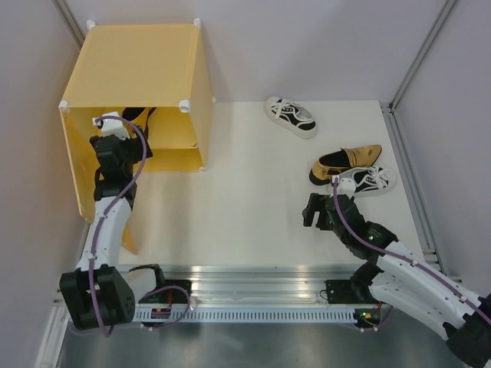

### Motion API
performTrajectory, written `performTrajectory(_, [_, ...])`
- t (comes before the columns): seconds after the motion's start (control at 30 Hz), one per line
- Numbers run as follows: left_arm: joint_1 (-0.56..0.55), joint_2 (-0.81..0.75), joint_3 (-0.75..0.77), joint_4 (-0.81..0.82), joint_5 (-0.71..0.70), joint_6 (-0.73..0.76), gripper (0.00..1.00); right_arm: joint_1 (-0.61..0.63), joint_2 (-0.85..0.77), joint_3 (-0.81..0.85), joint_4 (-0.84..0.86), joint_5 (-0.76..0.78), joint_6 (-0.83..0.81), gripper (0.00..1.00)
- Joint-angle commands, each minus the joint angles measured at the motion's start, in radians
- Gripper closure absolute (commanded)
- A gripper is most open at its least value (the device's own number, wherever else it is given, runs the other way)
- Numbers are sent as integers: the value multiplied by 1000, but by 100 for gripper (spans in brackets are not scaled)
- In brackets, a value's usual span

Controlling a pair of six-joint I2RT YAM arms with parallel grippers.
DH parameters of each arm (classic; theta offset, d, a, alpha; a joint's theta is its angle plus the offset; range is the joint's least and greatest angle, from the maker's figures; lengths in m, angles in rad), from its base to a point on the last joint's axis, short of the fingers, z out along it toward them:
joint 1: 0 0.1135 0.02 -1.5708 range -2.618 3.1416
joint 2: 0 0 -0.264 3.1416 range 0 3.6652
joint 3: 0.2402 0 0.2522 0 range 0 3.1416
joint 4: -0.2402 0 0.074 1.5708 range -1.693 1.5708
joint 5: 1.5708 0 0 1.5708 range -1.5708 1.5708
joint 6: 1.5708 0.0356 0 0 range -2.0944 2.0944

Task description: Place and organize the shoes in the shoe cabinet

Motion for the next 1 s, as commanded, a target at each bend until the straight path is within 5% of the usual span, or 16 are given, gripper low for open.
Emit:
performTrajectory(0.0, [4, -87, -24, -186, 44, -93, 1, -4, 3, 45, -1, 16, -4, 11])
performTrajectory(0.23, [4, -305, -30, -403, 123, -169, 0, -1, 121, 140, -46, 127, -28, 11])
performTrajectory(0.43, [-10, -524, -107, -434, 241, -249, 0, -12, 287, 311, -127, 295, -41, 8])
performTrajectory(0.73, [-290, -647, -168, -474, 43, -163, 0, -199, 580, 594, -113, 375, -33, 10])
performTrajectory(0.97, [-348, -743, -251, -434, -18, -163, 0, -407, 821, 752, -70, 350, -30, 16])
